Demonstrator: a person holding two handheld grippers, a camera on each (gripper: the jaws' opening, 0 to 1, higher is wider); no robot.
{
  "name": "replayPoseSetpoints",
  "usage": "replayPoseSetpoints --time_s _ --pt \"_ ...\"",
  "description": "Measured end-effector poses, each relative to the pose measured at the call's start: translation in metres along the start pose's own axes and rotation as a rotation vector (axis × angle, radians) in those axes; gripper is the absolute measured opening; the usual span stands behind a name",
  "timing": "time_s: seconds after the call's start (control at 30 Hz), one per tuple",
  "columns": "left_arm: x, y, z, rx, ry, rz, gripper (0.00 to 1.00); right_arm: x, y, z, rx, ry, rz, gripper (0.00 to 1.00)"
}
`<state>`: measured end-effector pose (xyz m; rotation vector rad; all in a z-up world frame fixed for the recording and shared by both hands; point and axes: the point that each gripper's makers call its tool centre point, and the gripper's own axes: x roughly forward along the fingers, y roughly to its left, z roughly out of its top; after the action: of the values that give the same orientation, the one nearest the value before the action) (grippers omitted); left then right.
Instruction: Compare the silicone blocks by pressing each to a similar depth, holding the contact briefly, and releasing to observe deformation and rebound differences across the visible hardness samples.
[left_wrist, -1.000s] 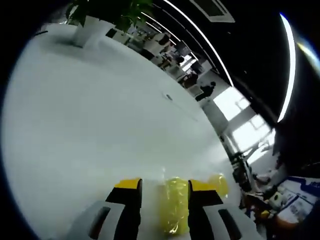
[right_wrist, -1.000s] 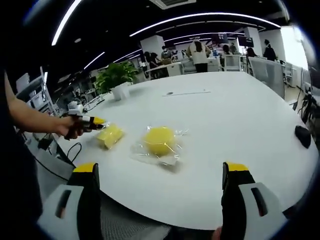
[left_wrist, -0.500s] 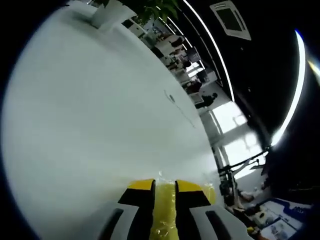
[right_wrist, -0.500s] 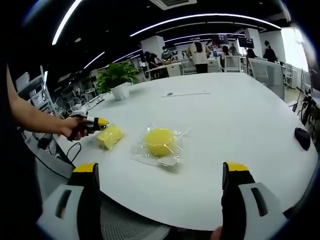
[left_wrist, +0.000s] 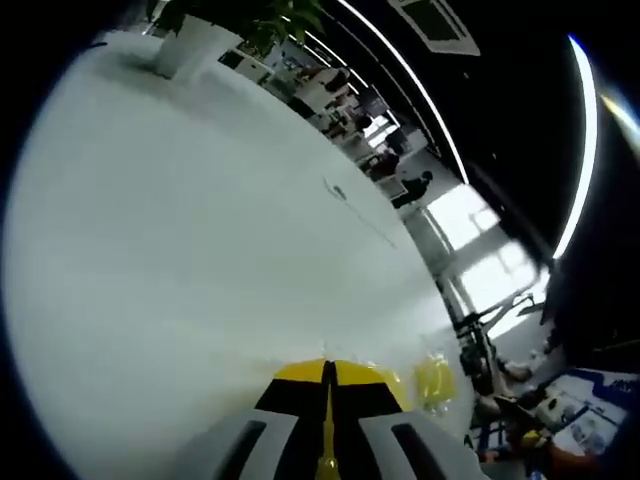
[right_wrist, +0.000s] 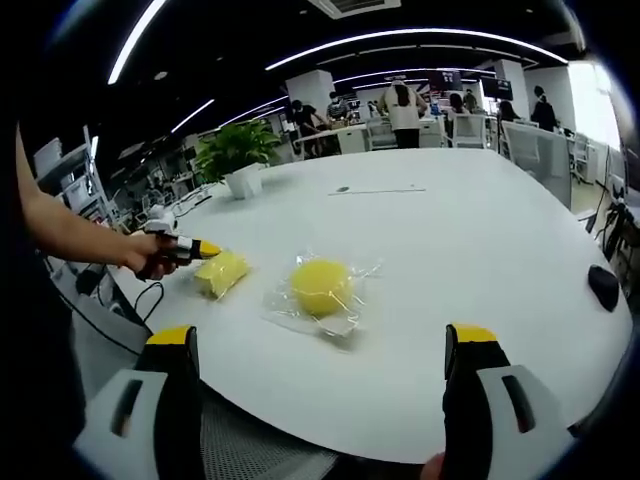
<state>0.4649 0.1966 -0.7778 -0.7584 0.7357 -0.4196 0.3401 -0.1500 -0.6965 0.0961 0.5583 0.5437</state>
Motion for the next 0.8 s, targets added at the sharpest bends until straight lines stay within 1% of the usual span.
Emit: replayPoseSetpoints --time_s 0.07,0.13,0.2,0.33,0.43,0.6,0.67,0.8 --pt "-0.001 -0.001 0.001 0.012 -0.009 0.001 0.0 0.0 0.0 0.003 0.0 -0.006 -0.001 0.96" --pt "-0.001 -0.002 0.001 -0.01 -0.013 0.0 0.0 -0.001 -0.001 0.006 0.01 -0.018 -0.003 0.96" --pt "-0.004 -0.004 0.001 0.001 -0.025 0.007 0.0 0.0 -0.001 0.007 0.013 -0.025 -0.006 0.96" --pt "-0.004 -0.009 0.01 0.014 -0.046 -0.008 0.0 0.003 0.001 0.007 0.009 -0.02 0.001 0.96" --pt "-0.01 -0.02 0.017 0.042 -0.056 -0.021 0.0 0.004 0.003 0.009 0.0 -0.02 0.011 0.96" --pt "-0.018 -0.027 0.024 0.037 -0.07 -0.04 0.0 0.006 0.005 0.013 0.005 -0.032 0.018 0.96" --pt "-0.021 -0.025 0.027 0.048 -0.08 -0.036 0.0 0.007 0.007 0.013 -0.002 -0.031 0.027 0.96" --pt "-0.028 -0.031 0.032 0.039 -0.107 -0.05 0.0 0.007 0.011 0.017 -0.012 -0.038 0.037 0.96"
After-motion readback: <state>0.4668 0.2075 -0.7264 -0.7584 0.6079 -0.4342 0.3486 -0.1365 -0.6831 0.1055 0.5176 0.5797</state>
